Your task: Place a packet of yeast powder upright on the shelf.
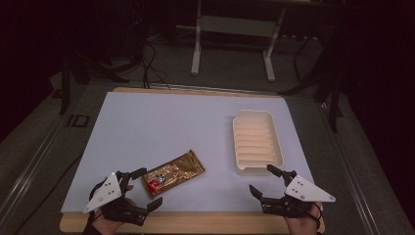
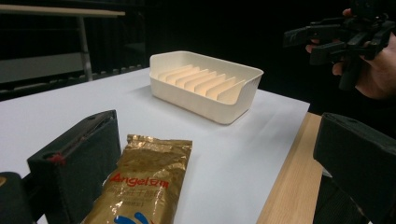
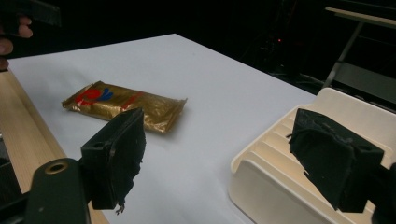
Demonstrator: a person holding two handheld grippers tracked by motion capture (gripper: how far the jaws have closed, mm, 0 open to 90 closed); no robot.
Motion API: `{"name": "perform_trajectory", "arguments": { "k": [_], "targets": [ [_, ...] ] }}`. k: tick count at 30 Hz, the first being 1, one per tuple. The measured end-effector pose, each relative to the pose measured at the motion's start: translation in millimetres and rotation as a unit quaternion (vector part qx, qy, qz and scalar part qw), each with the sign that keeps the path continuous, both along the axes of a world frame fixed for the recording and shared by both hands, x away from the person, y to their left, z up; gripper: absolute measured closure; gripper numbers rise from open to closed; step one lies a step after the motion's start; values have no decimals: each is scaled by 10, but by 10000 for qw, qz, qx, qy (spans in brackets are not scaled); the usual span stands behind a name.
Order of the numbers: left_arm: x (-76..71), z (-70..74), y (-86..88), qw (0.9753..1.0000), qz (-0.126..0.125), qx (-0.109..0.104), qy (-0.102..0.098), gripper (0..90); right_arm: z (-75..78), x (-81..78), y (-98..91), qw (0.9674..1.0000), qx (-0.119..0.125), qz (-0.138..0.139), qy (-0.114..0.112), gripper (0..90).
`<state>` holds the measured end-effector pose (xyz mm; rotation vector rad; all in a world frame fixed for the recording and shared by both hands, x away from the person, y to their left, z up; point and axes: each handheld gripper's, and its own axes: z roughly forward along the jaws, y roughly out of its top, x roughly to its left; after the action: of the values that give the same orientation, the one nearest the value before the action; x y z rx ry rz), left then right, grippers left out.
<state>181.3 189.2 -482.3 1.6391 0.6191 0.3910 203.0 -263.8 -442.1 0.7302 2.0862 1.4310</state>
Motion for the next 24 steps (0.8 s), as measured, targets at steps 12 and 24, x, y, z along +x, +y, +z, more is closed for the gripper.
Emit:
{"name": "perform_trajectory", "arguments": {
  "k": [12,24],
  "targets": [
    [12,-12,-17,9998,-127,158,0,15,16,28,33,9994,-254,216,87,125],
    [15,73,-101,9986,-177,190,465,15,49,9,77,9981,-254,475,299,104]
  ]
}}
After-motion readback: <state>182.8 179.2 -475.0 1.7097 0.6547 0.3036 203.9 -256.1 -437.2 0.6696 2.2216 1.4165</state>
